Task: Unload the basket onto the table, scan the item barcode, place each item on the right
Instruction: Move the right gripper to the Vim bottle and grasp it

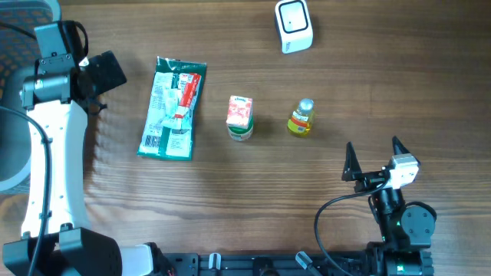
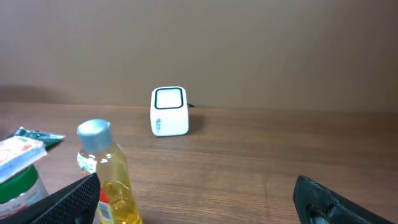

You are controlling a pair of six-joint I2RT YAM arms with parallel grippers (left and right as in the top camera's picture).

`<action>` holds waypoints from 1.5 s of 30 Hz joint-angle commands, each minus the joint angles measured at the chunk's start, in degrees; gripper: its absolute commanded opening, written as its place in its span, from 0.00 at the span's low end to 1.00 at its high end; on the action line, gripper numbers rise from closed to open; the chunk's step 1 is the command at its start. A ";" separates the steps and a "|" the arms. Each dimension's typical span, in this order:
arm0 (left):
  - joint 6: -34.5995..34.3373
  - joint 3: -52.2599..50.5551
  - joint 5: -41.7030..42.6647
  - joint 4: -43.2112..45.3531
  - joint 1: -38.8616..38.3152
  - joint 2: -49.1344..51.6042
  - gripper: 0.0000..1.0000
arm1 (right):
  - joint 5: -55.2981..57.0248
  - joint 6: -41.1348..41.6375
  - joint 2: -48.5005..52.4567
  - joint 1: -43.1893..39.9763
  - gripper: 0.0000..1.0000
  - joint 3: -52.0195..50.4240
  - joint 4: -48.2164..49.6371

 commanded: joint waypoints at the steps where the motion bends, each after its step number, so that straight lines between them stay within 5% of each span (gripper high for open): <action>1: -0.55 0.72 -0.52 0.02 0.74 -0.83 1.00 | -2.27 4.72 -0.26 -0.22 1.00 -0.07 0.35; 7: -0.55 0.72 -0.52 0.02 0.74 -0.83 1.00 | -6.10 9.60 2.32 -0.22 1.00 7.52 -5.25; 13: -0.55 0.72 -0.55 0.02 0.74 -0.83 1.00 | -10.16 8.04 25.03 -0.22 1.00 44.17 -27.50; 17: -0.55 0.72 -0.55 0.02 0.74 -0.83 1.00 | -13.77 4.46 51.19 -0.22 1.00 74.73 -55.21; 19: -0.55 0.72 -0.52 0.02 0.74 -0.83 1.00 | -13.75 4.46 56.81 -0.22 1.00 79.69 -59.30; 22: -0.55 0.72 -0.52 0.02 0.74 -0.83 1.00 | -13.44 5.92 63.45 -0.22 1.00 80.37 -60.19; 23: -0.55 0.72 -0.52 0.02 0.74 -0.83 1.00 | -13.79 6.12 66.45 -0.22 0.79 79.93 -61.66; 25: -0.55 0.72 -0.52 0.02 0.74 -0.83 1.00 | -13.86 5.07 70.86 -0.04 0.68 79.89 -64.94; 27: -0.55 0.72 -0.52 0.02 0.74 -0.83 1.00 | -15.96 -1.29 74.69 1.20 0.70 79.89 -66.58; 30: -0.55 0.72 -0.52 0.02 0.74 -0.83 1.00 | -14.34 -6.19 80.96 6.86 1.00 79.89 -67.67; 34: -0.55 0.72 -0.52 0.02 0.74 -0.83 1.00 | -9.77 -5.99 86.23 12.33 1.00 79.89 -57.70; 38: -0.55 0.72 -0.52 0.02 0.74 -0.83 1.00 | -9.99 -12.17 89.83 12.52 0.99 79.78 -58.14; 41: -0.55 0.72 -0.52 0.02 0.74 -0.83 1.00 | -9.92 -16.65 93.42 14.91 0.85 79.78 -57.86; 45: -0.55 0.72 -0.52 0.02 0.74 -0.83 1.00 | -5.84 -20.98 98.77 19.30 0.84 79.78 -56.00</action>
